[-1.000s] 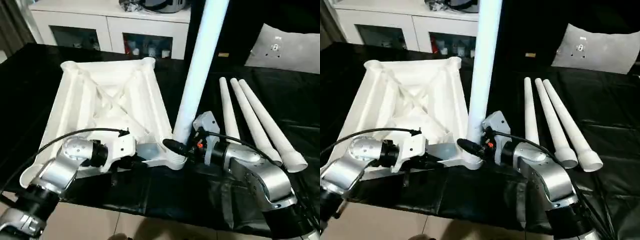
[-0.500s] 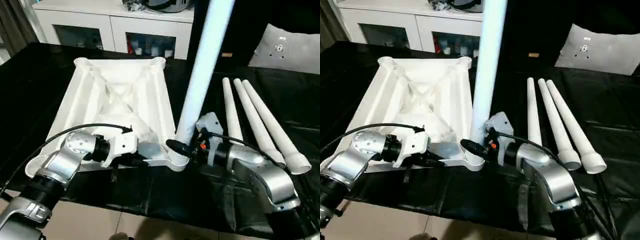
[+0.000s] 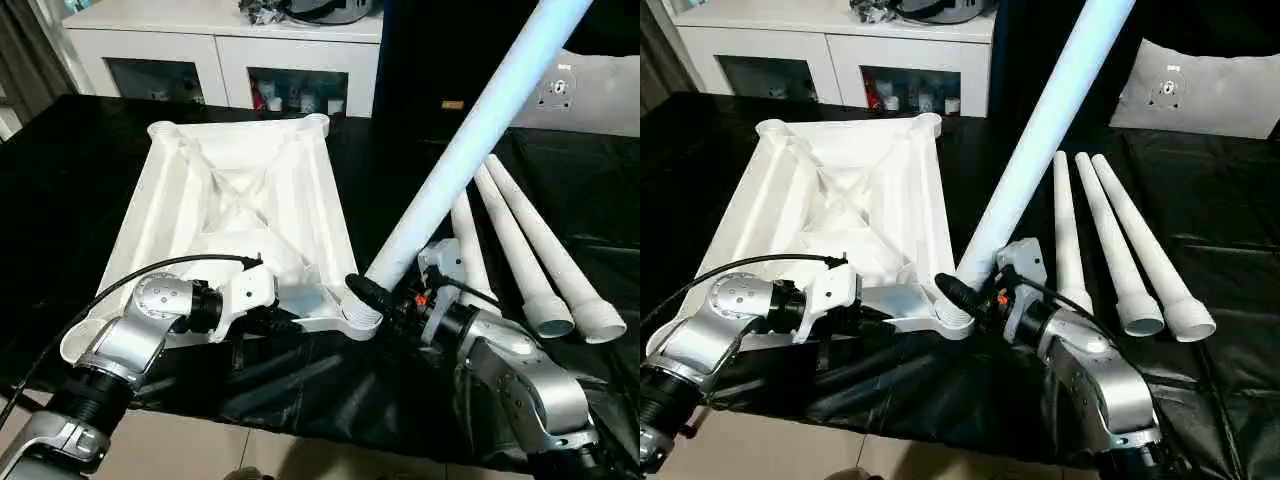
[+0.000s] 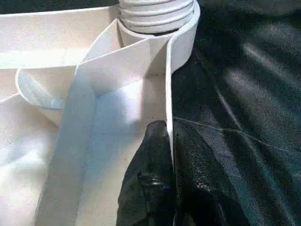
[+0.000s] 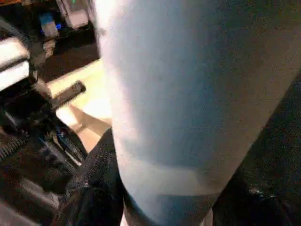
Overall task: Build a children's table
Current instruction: Insert table leg to table base
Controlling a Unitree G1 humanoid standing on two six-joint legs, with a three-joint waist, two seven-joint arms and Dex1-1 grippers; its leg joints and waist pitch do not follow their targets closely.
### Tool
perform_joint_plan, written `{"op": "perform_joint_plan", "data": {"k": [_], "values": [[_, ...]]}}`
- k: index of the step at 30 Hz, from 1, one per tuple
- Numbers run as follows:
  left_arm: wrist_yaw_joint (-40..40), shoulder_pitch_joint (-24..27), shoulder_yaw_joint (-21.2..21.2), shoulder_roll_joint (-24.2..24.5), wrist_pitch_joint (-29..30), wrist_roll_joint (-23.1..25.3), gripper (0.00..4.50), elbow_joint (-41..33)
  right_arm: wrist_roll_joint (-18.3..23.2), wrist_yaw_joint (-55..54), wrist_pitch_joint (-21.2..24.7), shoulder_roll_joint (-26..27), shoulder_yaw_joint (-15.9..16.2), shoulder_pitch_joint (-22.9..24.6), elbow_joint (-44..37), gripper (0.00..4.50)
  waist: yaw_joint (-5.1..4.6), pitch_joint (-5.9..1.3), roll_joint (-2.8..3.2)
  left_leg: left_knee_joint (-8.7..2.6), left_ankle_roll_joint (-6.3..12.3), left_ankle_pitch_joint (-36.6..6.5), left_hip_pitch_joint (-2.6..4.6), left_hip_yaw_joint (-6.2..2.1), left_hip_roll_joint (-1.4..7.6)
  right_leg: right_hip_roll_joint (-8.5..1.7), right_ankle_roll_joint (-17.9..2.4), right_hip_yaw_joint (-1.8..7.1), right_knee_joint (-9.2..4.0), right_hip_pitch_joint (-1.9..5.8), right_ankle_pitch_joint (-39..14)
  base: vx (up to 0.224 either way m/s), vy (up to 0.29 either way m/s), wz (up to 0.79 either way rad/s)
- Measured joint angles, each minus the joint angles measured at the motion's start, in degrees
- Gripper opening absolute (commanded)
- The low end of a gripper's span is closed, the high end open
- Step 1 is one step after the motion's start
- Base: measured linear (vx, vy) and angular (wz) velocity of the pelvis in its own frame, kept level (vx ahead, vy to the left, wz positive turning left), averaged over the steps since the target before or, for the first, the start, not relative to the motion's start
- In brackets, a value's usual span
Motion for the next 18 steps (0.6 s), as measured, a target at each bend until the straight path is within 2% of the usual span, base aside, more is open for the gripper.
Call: {"op": "perform_joint_plan", "data": {"k": [5, 9, 11, 15, 18], "values": [[-0.7, -0.2, -0.1, 1.0, -1.1, 0.7, 0.0, 0.0, -3.4, 2.8, -1.1, -2.2, 3.2, -2.6, 0.3, 1.92, -0.71, 0.03, -0.3, -0.15, 0.0, 0.0, 0.02, 0.0, 0.0, 0.0, 0.2, 0.0, 0.0, 0.0, -0.1, 0.0, 0.0, 0.0], [-1.8, -0.9, -0.2, 1.4, -1.2, 1.3, 0.0, 0.0, -5.4, 6.1, -1.6, -4.2, 5.5, -5.6, 1.7, 1.92, -1.05, 0.47, -1.13, -0.48, -0.02, 0.0, 0.22, 0.03, 0.0, 0.01, 0.5, 0.02, -0.02, -0.01, -0.3, 0.0, 0.0, 0.0], [-2.6, -1.2, -0.2, 1.6, -1.2, 1.3, 0.0, 0.0, -5.5, 7.1, -1.6, -4.2, 5.6, -6.1, 2.1, 1.91, -1.02, 0.6, -1.56, -0.65, -0.02, 0.0, 0.26, 0.05, 0.0, 0.01, 0.5, 0.02, -0.07, -0.01, -0.3, 0.0, 0.0, 0.0], [-4.5, -2.0, -0.5, 2.4, -1.1, 1.2, 0.0, 0.0, -5.2, 9.7, -1.6, -4.4, 5.7, -6.9, 3.2, 1.91, -1.07, 0.83, -1.95, -0.9, -0.03, 0.0, 0.38, 0.1, 0.0, 0.02, 0.7, 0.06, -0.1, 0.01, -0.5, 0.0, 0.0, 0.0], [-6.7, -3.4, -1.0, 3.4, -1.1, 1.3, 0.0, 0.3, -5.0, 12.1, -1.9, -4.7, 6.0, -7.2, 3.2, 1.91, -1.06, 1.19, -2.67, -1.34, -0.05, 0.0, 0.51, 0.16, 0.01, 0.07, 0.5, 0.04, -0.2, 0.0, -0.6, 0.0, 0.0, 0.0]]}}
